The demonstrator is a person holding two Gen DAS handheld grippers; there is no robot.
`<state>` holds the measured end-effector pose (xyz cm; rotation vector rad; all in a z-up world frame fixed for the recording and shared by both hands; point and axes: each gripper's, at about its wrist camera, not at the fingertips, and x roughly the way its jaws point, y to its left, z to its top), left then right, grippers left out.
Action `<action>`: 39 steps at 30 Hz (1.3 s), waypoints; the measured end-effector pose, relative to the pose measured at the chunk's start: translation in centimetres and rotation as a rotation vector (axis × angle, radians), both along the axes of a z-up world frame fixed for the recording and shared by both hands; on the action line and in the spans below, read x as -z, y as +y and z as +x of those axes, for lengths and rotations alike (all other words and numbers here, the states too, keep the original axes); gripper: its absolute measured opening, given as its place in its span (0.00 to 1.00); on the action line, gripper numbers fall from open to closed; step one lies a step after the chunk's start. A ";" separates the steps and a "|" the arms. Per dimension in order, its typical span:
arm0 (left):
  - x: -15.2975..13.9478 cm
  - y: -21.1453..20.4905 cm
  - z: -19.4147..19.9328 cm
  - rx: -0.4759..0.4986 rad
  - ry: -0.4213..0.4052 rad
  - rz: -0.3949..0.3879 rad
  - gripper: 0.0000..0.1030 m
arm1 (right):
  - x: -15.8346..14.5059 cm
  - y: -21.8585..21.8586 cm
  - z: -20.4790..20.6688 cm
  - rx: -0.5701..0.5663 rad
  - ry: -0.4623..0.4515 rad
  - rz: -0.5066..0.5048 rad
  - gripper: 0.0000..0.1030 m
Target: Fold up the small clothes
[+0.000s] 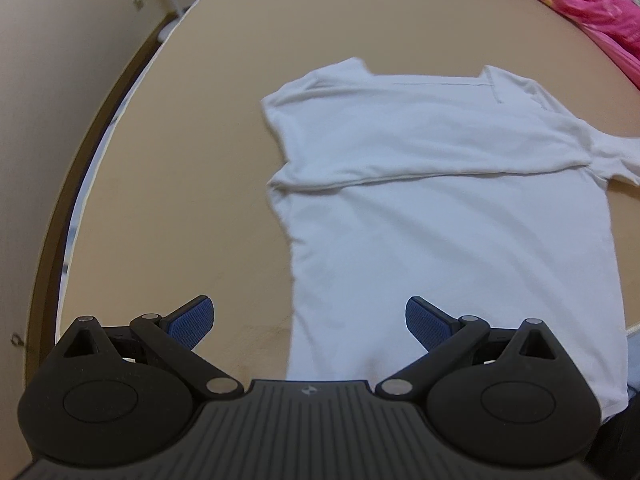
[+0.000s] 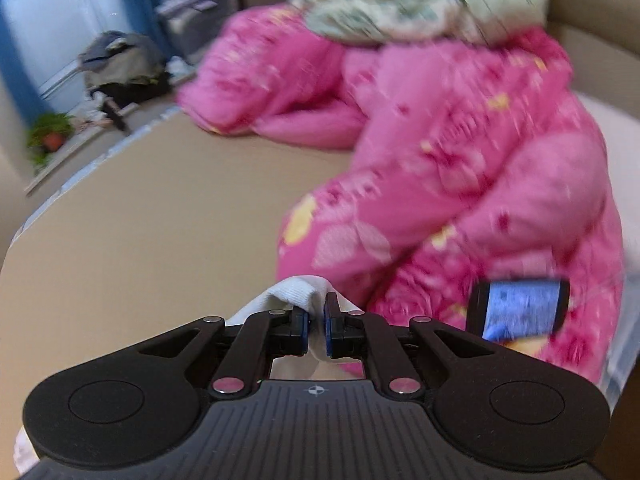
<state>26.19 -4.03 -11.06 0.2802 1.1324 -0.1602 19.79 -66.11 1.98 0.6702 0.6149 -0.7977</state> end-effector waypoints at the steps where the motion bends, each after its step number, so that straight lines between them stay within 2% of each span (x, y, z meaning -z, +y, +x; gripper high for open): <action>1: 0.2 0.5 0.3 -0.014 0.008 -0.007 0.99 | -0.6 0.2 -0.1 0.000 -0.031 0.001 0.07; 3: 0.8 1.7 0.9 -0.038 0.025 -0.030 0.99 | -2.3 0.6 0.3 -0.001 -0.042 -0.048 0.07; 5: 1.5 2.5 1.6 -0.054 0.039 -0.049 0.99 | -3.1 1.1 1.2 0.006 0.006 -0.082 0.07; 8: 2.8 3.4 2.6 -0.089 0.071 -0.084 0.99 | -2.2 2.4 3.1 -0.001 0.087 -0.064 0.07; 11: 4.0 4.6 3.2 -0.115 0.106 -0.154 0.99 | -0.2 5.7 5.9 -0.044 0.117 0.002 0.07; 15: 4.8 6.6 3.3 -0.130 0.125 -0.204 0.99 | 1.9 14.3 11.8 -0.172 0.076 0.127 0.07; 22: 3.9 11.3 2.7 -0.180 0.086 -0.251 0.99 | -0.1 35.7 22.6 -0.489 -0.136 0.282 0.08; 23: 3.8 11.9 2.7 -0.192 0.080 -0.253 0.99 | 0.3 38.8 23.8 -0.526 -0.156 0.327 0.11; 25: 3.8 13.0 2.8 -0.219 0.072 -0.237 0.99 | 1.9 44.0 26.0 -0.682 -0.098 0.373 0.45; 26: 3.8 13.5 2.9 -0.234 0.072 -0.230 0.99 | 3.0 46.0 26.4 -0.741 -0.050 0.363 0.69; 27: 3.9 14.0 2.9 -0.246 0.073 -0.229 0.99 | 3.9 47.2 26.0 -0.754 -0.019 0.333 0.72; 30: 4.1 14.8 3.1 -0.259 0.074 -0.232 0.99 | 6.8 47.2 22.4 -0.826 0.027 0.273 0.73; 32: 4.3 14.4 3.5 -0.254 0.081 -0.219 0.99 | 9.0 44.4 18.5 -0.792 0.072 0.241 0.73; 34: 4.4 13.2 4.1 -0.236 0.084 -0.196 0.99 | 10.8 40.5 14.8 -0.706 0.111 0.181 0.73; 38: 3.5 9.2 5.0 -0.158 0.049 -0.184 0.99 | 12.9 32.4 8.1 -0.502 0.196 -0.064 0.73; 39: 3.0 8.0 5.3 -0.137 0.037 -0.186 0.99 | 13.2 31.0 7.0 -0.473 0.206 -0.077 0.73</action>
